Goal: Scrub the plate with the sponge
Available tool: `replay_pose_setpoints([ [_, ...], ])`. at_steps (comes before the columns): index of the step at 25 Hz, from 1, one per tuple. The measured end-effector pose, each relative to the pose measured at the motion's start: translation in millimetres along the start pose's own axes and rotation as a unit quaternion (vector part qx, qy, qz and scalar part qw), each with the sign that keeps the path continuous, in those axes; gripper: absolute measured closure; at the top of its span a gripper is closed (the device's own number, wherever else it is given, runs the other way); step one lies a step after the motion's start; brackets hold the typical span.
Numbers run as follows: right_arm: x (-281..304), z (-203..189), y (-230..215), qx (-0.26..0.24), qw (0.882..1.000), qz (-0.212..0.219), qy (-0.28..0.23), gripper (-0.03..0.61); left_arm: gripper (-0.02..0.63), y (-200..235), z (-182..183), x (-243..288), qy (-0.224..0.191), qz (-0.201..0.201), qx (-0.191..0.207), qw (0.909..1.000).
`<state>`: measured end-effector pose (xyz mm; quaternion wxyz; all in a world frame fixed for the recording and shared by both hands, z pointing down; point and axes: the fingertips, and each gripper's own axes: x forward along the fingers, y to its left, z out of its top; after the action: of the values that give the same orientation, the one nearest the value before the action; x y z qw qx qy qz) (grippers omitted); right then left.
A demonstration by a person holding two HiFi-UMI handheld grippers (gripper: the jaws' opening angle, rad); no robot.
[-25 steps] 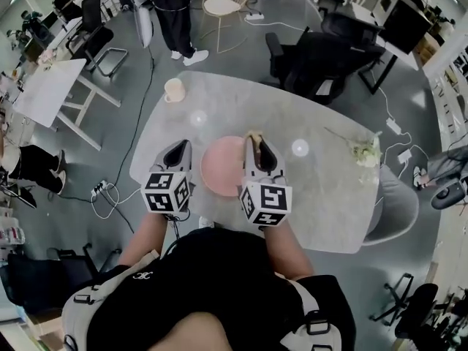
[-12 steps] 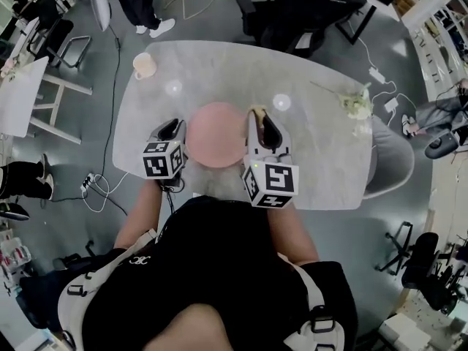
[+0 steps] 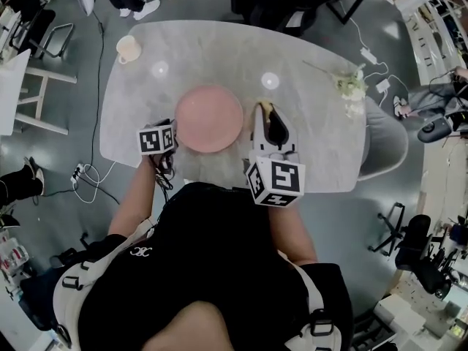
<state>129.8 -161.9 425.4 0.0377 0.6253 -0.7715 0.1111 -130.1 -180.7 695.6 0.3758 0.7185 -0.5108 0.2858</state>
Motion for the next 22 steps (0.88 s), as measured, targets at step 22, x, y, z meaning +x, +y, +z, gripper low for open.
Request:
replay_pose_setpoints([
  [22, -10, -9, -36, 0.014, 0.999, -0.052, 0.007, 0.514, 0.589, -14, -49, 61, 0.108, -0.096, -0.238, 0.9605],
])
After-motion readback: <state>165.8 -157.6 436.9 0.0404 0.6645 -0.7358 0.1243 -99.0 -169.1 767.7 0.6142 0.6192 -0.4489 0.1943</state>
